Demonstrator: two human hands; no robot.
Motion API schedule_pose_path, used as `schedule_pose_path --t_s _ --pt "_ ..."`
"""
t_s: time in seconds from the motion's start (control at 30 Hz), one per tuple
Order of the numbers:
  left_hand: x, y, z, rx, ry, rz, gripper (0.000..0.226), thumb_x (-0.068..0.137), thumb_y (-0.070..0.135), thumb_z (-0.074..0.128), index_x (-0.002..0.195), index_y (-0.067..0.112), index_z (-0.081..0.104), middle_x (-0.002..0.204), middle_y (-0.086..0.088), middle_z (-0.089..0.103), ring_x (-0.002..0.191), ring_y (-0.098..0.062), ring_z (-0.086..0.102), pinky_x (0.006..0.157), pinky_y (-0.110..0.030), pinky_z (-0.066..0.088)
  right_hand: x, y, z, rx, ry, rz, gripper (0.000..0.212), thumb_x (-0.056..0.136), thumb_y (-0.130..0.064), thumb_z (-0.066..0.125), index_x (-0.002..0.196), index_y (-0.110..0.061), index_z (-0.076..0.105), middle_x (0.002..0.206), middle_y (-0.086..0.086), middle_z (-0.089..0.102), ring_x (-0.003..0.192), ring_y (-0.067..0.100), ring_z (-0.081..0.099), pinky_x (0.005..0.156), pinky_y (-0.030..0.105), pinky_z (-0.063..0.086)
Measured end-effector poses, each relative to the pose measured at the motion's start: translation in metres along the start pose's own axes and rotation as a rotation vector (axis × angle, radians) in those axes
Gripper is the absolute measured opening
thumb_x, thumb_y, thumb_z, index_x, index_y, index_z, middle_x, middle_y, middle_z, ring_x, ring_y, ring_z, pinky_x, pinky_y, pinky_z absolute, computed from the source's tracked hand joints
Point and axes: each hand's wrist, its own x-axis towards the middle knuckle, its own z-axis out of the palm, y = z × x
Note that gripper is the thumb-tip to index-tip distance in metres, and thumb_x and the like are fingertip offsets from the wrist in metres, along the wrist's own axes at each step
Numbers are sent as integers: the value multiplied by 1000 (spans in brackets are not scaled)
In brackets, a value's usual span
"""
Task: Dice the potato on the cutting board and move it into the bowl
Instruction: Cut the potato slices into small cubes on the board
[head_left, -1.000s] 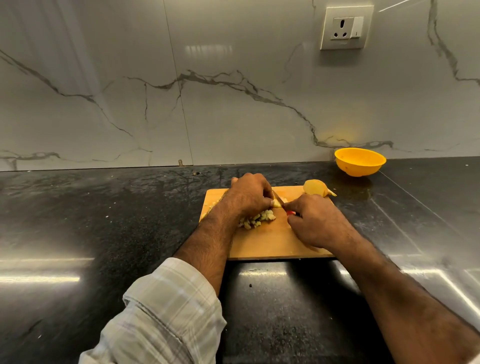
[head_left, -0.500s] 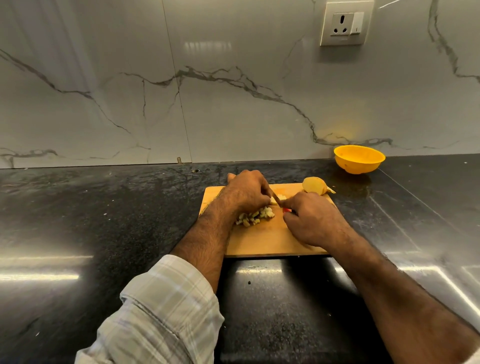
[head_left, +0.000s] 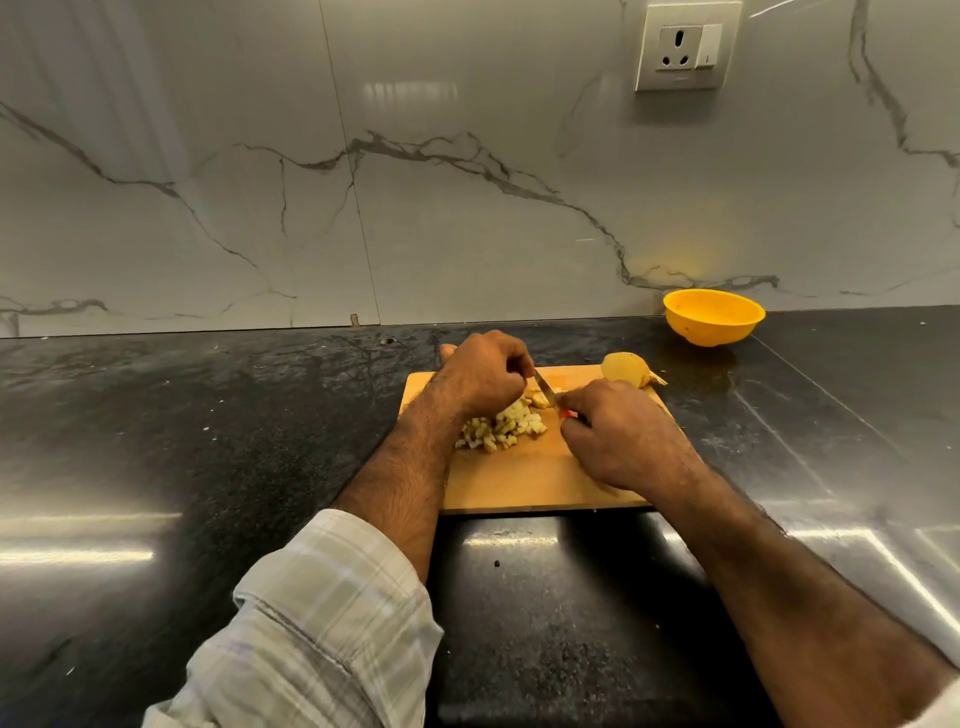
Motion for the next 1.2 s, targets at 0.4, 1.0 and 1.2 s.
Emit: schedule_pose_path --t_s 0.4,1.0,1.2 --pt "-3 -1 1 10 61 5 18 91 17 66 97 34 69 96 16 66 100 -9 59 102 -46 27 7 -17 7 -96 -108 31 38 97 -33 64 134 -24 65 119 0 68 103 18 62 90 39 60" --pt "0 -9 0 -19 167 -13 8 97 28 64 98 31 72 96 15 69 101 -12 62 106 -50 26 8 13 7 -30 -62 9 45 101 -32 59 145 -21 61 129 1 69 107 17 62 88 31 54" --pt "1 -14 2 10 108 -66 10 98 28 64 101 32 72 103 12 70 108 -15 61 118 -64 26 10 14 5 127 -93 -18 43 104 -31 60 146 -19 59 131 0 70 104 12 63 95 31 55"
